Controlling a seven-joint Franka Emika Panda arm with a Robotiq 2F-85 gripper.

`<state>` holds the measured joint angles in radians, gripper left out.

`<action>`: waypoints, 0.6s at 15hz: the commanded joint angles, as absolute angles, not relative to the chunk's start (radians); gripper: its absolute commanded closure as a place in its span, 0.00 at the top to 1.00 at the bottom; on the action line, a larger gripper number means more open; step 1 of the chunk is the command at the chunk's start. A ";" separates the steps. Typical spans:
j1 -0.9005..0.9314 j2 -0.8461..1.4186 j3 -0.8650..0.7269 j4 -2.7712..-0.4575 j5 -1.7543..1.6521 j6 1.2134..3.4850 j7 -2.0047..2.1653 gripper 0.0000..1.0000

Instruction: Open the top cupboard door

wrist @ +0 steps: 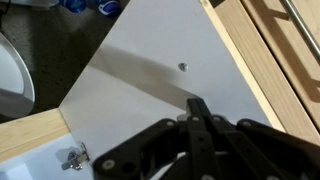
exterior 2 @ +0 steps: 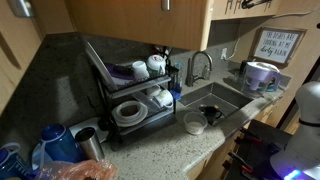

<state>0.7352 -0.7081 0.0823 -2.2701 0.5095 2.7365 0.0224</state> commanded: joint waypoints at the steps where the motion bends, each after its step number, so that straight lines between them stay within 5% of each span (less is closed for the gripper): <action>1: 0.783 -0.678 0.060 -2.241 0.545 2.762 -0.012 0.00; 9: 0.857 -0.669 0.016 -2.236 0.562 2.769 -0.024 0.00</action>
